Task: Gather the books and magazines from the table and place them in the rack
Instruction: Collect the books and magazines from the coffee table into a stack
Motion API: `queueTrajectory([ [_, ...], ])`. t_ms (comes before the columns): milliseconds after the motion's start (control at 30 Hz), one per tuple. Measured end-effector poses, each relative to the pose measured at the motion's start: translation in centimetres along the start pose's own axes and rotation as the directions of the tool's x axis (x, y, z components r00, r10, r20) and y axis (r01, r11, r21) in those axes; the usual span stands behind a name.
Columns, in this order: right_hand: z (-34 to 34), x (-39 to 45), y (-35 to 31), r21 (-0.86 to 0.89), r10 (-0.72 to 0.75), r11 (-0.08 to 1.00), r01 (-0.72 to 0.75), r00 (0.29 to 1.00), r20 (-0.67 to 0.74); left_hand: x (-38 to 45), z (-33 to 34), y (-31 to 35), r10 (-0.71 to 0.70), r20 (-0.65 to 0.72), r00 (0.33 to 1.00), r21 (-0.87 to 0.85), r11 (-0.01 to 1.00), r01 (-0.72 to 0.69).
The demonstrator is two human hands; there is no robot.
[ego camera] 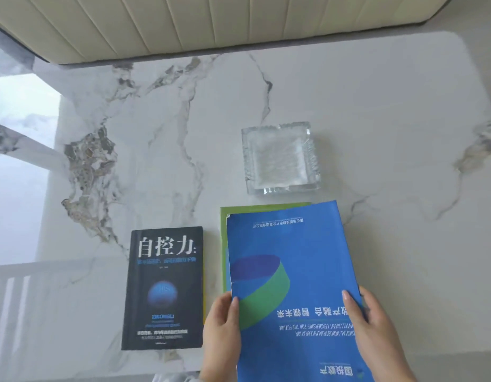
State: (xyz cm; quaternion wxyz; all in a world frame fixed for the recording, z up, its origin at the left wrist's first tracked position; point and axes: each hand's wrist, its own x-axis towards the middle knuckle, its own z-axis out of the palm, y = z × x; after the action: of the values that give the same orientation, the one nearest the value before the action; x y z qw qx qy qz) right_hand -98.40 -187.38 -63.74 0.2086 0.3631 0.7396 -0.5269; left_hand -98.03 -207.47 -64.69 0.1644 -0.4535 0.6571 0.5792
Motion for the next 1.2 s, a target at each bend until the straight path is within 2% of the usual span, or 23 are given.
queueTrajectory([
  [167, 0.2, 2.0, 1.3, 0.002, -0.006, 1.0, 0.006, 0.999, 0.049, -0.1, 1.5, -0.6, 0.016, -0.052, 0.999, 0.09, 0.996, -0.012],
  [333, 2.2, 2.2, 1.4, 0.004, -0.012, 1.0, 0.012, 0.997, 0.08, 0.5, 0.0, 0.0, 0.205, -0.114, 0.972, 0.227, 0.958, -0.176],
  [367, 2.6, 2.2, 1.4, -0.031, -0.026, 0.999, 0.028, 0.998, 0.054, 0.8, -0.6, 0.3, 0.235, -0.13, 0.963, 0.24, 0.95, -0.199],
  [433, 3.6, 2.0, 1.2, -0.204, -0.085, 0.977, 0.06, 0.99, -0.112, 1.4, -2.2, 1.4, 0.28, -0.173, 0.944, 0.257, 0.938, -0.231],
  [500, 5.0, 1.3, 0.4, -0.345, -0.219, 0.93, 0.125, 0.944, -0.247, 2.4, -4.1, 2.4, 0.289, -0.252, 0.924, 0.243, 0.942, -0.229],
  [567, 7.6, -0.3, -0.7, -0.295, -0.329, 0.916, 0.272, 0.93, -0.162, 4.1, -6.4, 2.7, 0.283, -0.311, 0.907, 0.279, 0.94, -0.198],
  [633, 10.9, -2.2, -2.1, -0.173, -0.325, 0.926, 0.334, 0.942, 0.077, 6.2, -8.7, 2.4, 0.233, -0.358, 0.904, 0.295, 0.947, -0.128],
  [700, 14.6, -3.8, -3.1, -0.109, -0.279, 0.938, 0.329, 0.903, 0.326, 7.9, -10.5, 2.2, 0.143, -0.389, 0.91, 0.245, 0.968, -0.048],
  [767, 18.1, -4.6, -3.6, -0.088, -0.239, 0.95, 0.299, 0.879, 0.412, 8.9, -11.9, 2.0, 0.06, -0.38, 0.923, 0.163, 0.987, 0.003],
  [867, 21.4, -4.9, -3.6, -0.058, -0.109, 0.989, 0.137, 0.93, 0.352, 9.7, -12.9, 1.6, -0.037, -0.312, 0.95, 0.041, 0.998, 0.052],
  [1000, 22.9, -4.8, -3.8, -0.082, 0.076, 0.995, -0.056, 0.959, 0.272, 10.4, -13.5, 0.9, -0.067, -0.279, 0.958, 0.02, 0.997, 0.075],
  [1200, 23.4, -4.7, -4.5, -0.011, 0.148, 0.989, -0.151, 0.949, 0.279, 9.9, -14.6, 2.6, -0.114, -0.135, 0.984, 0.001, 0.993, 0.115],
])
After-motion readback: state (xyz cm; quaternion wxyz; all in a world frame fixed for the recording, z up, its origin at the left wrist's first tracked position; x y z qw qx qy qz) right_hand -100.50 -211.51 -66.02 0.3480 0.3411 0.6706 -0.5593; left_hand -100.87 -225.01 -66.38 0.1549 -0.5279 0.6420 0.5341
